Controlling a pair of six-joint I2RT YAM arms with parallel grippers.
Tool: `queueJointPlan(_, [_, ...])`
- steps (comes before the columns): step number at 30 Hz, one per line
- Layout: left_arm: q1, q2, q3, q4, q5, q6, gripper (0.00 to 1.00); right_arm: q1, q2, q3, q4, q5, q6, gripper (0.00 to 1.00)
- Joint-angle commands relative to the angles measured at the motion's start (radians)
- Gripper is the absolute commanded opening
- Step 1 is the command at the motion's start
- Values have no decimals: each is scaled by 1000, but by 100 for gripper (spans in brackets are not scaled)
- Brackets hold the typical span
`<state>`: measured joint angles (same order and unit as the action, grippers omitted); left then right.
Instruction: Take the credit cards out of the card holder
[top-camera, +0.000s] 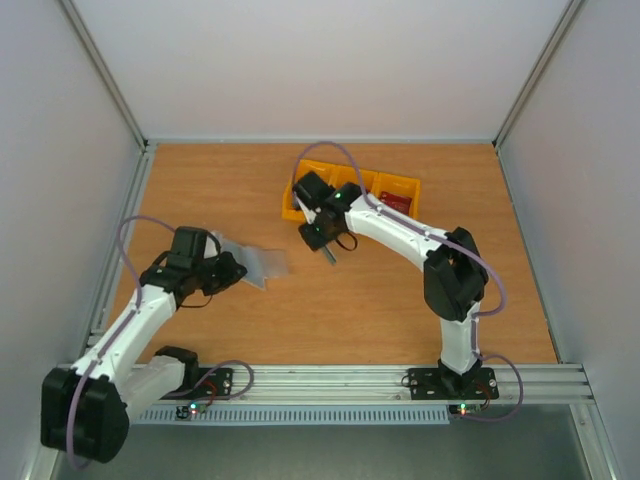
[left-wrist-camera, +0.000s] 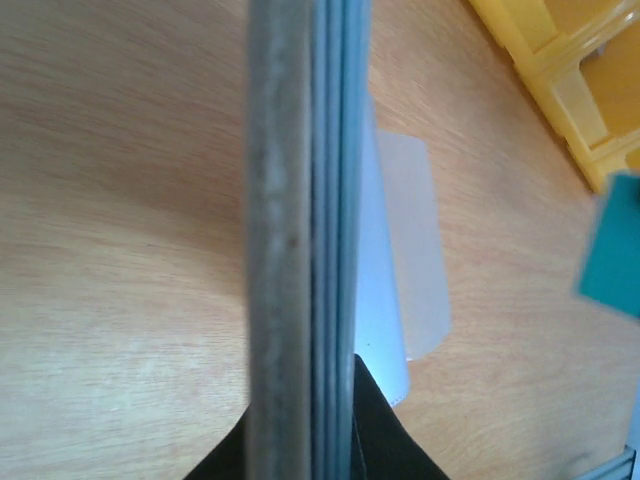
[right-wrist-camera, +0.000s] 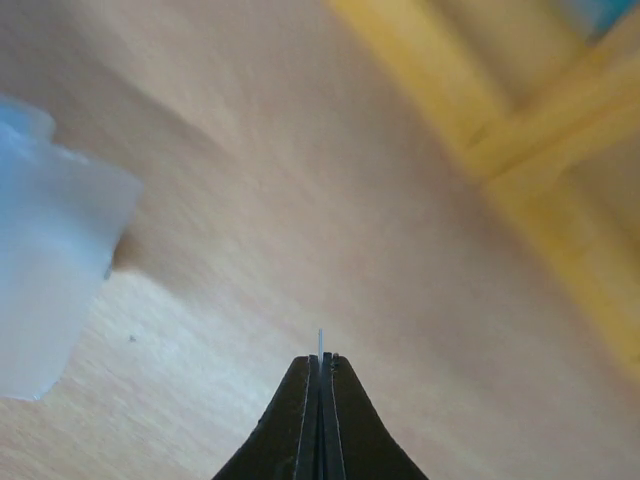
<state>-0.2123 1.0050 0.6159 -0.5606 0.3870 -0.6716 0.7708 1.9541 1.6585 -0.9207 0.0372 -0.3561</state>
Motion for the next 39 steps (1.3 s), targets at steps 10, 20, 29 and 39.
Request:
queueJointPlan(10, [55, -243, -146, 65, -50, -17, 0, 2, 369, 684, 110, 315, -487, 1])
queueJointPlan(20, [59, -305, -155, 87, -47, 27, 0, 1, 598, 813, 407, 541, -761, 1])
queueJointPlan(29, [59, -330, -176, 109, -36, 12, 0, -30, 691, 829, 482, 587, -860, 1])
queueJointPlan(39, [60, -346, -180, 112, -36, 17, 0, -53, 734, 833, 479, 595, -843, 1])
